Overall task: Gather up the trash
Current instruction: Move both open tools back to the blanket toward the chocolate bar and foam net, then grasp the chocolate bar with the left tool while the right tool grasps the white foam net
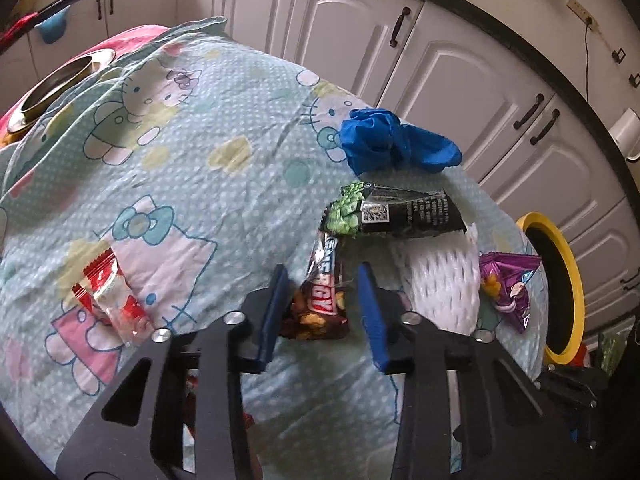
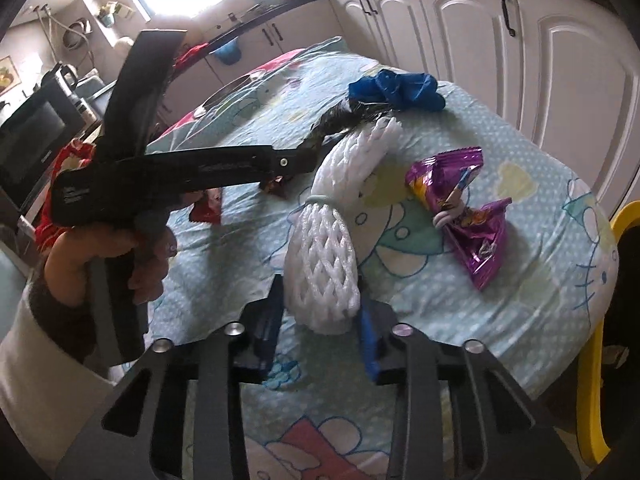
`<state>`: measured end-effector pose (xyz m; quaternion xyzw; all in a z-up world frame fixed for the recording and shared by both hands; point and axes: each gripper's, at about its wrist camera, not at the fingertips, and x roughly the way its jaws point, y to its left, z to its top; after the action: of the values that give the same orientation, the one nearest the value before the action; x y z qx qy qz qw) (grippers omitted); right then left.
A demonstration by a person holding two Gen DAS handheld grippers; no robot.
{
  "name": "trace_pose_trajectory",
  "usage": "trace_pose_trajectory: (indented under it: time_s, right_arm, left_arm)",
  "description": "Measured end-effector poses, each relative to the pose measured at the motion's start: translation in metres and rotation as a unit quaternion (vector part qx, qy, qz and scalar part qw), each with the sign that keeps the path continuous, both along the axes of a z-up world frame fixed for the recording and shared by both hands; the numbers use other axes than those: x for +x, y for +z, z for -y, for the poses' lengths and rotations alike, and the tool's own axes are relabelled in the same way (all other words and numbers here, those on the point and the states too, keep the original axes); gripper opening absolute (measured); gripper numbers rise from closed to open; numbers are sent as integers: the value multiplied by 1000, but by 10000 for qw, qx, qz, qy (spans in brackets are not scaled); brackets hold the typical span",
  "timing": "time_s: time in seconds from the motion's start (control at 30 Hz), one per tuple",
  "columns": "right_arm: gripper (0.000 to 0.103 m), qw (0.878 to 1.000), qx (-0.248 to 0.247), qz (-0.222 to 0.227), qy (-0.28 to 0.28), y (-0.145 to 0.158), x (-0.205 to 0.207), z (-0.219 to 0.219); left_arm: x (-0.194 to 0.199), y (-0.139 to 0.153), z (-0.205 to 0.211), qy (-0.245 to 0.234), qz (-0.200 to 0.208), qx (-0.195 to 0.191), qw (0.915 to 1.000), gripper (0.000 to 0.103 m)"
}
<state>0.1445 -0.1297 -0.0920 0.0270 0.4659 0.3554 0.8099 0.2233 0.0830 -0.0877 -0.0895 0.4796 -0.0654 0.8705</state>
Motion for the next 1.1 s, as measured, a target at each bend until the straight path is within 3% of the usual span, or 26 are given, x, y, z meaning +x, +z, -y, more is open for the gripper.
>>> trace_pose_trajectory:
  time_s: [0.23,0.53,0.8,1.0,1.1]
  right_arm:
    - [22,9997,51,17,249,6,-17,-2]
    - [21,9989,45,97,459,17,-36,8]
    - [21,9978,-43,238,613,26,-52,16]
    - [21,9982,-62,387,462,34,-52,32]
    - [21,9983,-56,443,369,37,-49,41]
  left_arm:
    - [-14,1,-8,103,8,-293,9995,18]
    - [-50,23,-9,326,368,-418,9979,18]
    - [-73,44,-8,381,589,-86,9975,18]
    - [-85,47,1,43,428,-80,9990,18]
    - [-93,48,13,-123,443,108,9989,18]
